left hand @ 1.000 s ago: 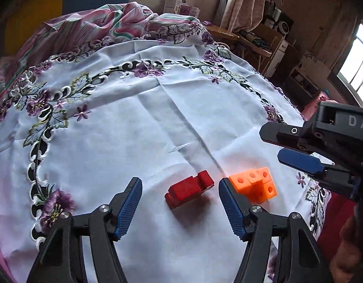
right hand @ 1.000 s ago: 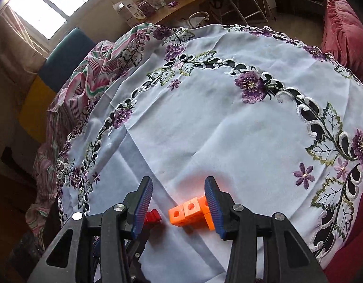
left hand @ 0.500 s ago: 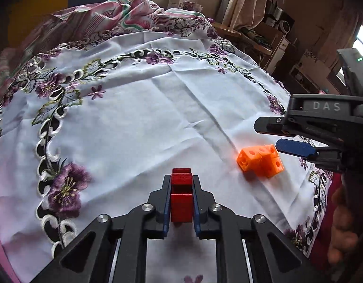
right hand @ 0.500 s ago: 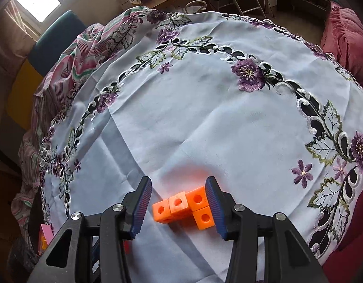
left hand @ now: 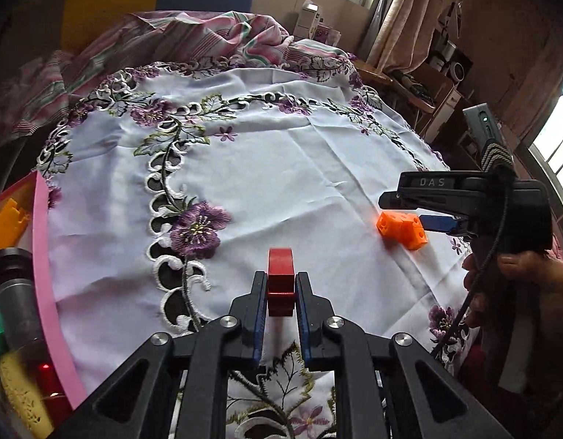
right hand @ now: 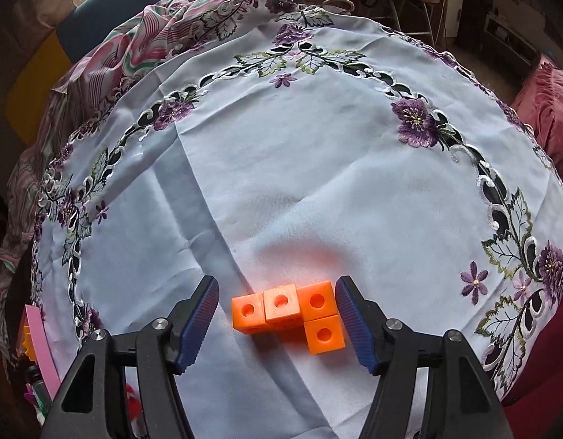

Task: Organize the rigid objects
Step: 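Grasp the orange cube cluster with the right gripper while the left gripper grasps the red block, then lift the red block with the left gripper while the right gripper holds the orange cubes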

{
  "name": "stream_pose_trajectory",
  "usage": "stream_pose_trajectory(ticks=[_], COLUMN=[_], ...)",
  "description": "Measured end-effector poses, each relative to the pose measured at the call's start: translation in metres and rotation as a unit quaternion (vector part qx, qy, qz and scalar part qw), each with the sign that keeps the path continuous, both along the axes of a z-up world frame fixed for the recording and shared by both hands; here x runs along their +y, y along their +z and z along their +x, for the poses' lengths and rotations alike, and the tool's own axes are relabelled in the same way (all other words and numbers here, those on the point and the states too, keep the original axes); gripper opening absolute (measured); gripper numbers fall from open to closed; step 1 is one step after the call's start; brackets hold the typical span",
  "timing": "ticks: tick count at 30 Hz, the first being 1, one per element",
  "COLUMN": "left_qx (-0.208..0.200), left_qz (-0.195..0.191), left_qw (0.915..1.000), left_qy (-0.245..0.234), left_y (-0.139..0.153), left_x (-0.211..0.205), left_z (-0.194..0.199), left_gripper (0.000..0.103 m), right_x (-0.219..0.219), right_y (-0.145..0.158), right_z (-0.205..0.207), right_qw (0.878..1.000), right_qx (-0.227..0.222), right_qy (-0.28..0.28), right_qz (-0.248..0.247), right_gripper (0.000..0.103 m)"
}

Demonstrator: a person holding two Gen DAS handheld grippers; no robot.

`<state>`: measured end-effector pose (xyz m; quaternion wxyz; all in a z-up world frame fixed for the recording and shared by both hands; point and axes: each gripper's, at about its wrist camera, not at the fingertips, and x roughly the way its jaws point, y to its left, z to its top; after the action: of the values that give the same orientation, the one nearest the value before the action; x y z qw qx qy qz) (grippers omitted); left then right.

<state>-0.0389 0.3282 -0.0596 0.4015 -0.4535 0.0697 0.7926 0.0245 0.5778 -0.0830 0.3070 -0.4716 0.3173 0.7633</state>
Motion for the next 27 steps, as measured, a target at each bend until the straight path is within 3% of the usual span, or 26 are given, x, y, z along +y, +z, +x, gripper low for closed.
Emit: stream_pose_trajectory(ticks=[4, 7, 14, 19, 23, 24, 26, 27], left_qx=[0.007, 0.022, -0.001, -0.006, -0.015, -0.014, -0.022, -0.025], left_qz=[0.013, 0.018, 0.035, 0.028, 0.010, 0.006, -0.001, -0.001], left_qw=[0.9998, 0.9994, 0.9987, 0.9986, 0.9998, 0.9999, 0.9994, 0.9993], left_qy=[0.011, 0.018, 0.036, 0.044, 0.011, -0.006, -0.026, -0.028], left_y=[0.011, 0.021, 0.022, 0.020, 0.015, 0.013, 0.008, 0.006], left_x=[-0.019, -0.032, -0.066, -0.082, -0.080, -0.076, -0.070, -0.068], left_z=[0.003, 0.005, 0.000, -0.003, 0.001, 0.006, 0.015, 0.019], left_gripper=[0.015, 0.014, 0.011, 0.011, 0.012, 0.013, 0.031, 0.045], right_x=[-0.008, -0.014, -0.022, -0.034, -0.034, -0.034, -0.034, -0.035], right_y=[-0.007, -0.012, -0.001, -0.002, -0.002, -0.002, 0.000, 0.001], right_z=[-0.011, -0.016, -0.016, -0.025, -0.024, -0.024, -0.024, -0.024], right_qw=[0.999, 0.996, 0.996, 0.993, 0.993, 0.993, 0.993, 0.993], right_qx=[-0.038, -0.067, -0.038, -0.050, -0.049, -0.046, -0.043, -0.041], right_qy=[0.028, 0.049, 0.067, 0.093, 0.095, 0.095, 0.098, 0.098], right_qz=[0.017, 0.035, 0.052, 0.062, 0.056, 0.055, 0.058, 0.058], right_gripper=[0.067, 0.060, 0.060, 0.060, 0.060, 0.060, 0.060, 0.060])
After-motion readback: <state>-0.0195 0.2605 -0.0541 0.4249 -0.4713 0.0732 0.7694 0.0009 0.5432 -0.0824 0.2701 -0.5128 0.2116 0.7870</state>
